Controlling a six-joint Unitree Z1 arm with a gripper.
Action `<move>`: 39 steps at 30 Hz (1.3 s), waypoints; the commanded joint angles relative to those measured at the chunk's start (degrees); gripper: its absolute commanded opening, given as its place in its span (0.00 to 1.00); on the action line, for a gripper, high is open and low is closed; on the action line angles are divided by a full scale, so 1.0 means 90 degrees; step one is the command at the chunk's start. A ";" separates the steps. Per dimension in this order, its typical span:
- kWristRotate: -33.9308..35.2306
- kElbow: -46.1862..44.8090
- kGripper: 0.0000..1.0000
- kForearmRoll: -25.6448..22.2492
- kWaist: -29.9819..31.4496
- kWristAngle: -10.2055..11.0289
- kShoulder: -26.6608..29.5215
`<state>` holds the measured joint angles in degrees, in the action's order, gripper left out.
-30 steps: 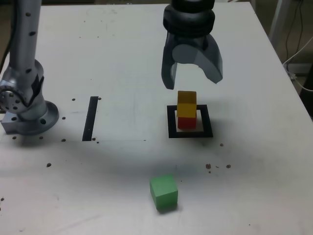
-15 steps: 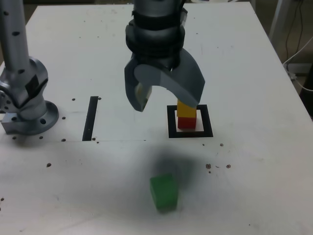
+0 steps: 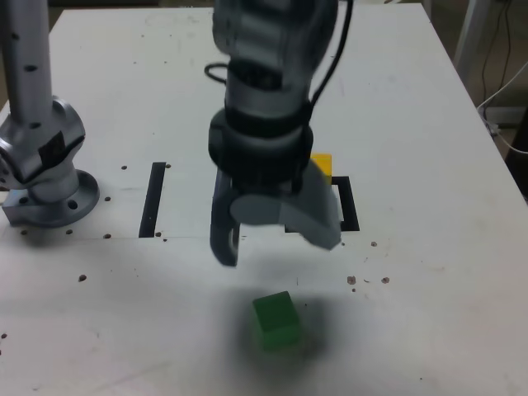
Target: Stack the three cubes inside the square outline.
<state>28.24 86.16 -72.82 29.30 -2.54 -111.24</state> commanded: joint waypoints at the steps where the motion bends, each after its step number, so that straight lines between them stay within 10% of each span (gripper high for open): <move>1: 0.0083 -0.0025 0.99 0.0048 0.0051 -0.0087 -0.0129; 29: -0.0411 0.0174 0.87 0.0592 0.0208 -0.1040 -0.1233; 39: -0.0599 0.0236 0.37 0.0593 0.0074 -0.1134 -0.1368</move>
<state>22.96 87.94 -67.45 30.07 -12.96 -123.36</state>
